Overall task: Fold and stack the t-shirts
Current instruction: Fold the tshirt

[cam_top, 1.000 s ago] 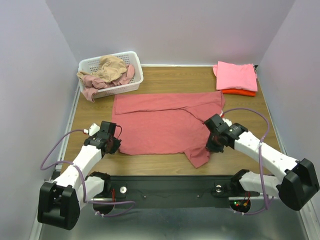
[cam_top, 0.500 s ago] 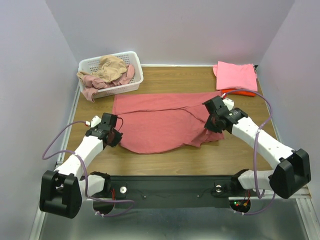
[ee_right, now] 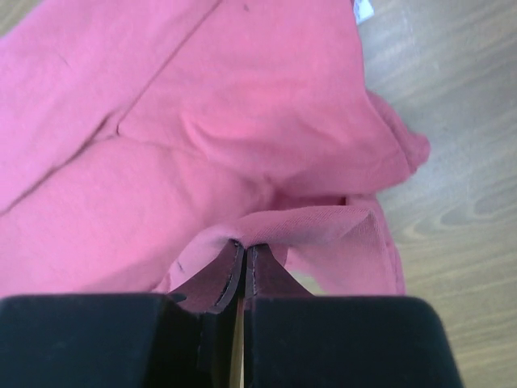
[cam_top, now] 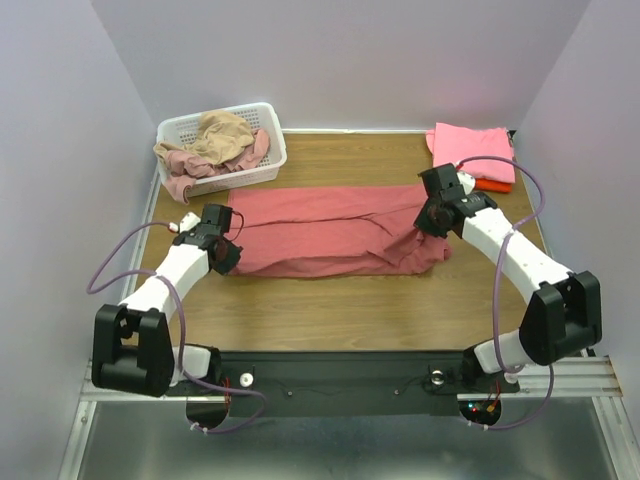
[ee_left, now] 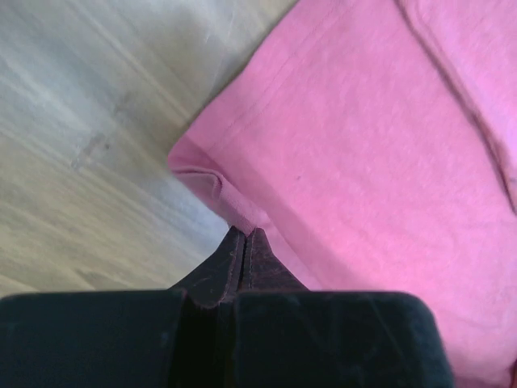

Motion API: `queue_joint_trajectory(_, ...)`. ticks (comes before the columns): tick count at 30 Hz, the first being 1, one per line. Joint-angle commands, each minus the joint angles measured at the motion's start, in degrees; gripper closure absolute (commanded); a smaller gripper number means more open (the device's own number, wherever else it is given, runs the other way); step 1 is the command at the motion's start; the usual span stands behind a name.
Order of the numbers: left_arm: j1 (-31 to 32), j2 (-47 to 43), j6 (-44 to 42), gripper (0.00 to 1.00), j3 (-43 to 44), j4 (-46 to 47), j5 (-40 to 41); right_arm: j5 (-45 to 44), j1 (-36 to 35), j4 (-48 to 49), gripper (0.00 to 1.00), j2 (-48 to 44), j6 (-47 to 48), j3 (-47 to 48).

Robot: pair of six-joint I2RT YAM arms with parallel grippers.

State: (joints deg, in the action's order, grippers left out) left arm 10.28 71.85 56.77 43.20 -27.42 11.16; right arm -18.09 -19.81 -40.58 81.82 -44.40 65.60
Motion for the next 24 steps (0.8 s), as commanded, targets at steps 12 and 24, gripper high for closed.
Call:
queue_joint_trajectory(12, -2.02, 12.60, -4.21, 1.00, 12.52, 1.76, 3.26, 2.88, 6.10, 6.56, 1.00, 10.37, 5.82, 9.10)
queue_joint_trajectory(24, -3.51, 18.14, -4.13, 0.52, 16.21, 2.55, 4.31, 4.72, 7.24, 7.62, 0.91, 19.95, 10.29, 17.09)
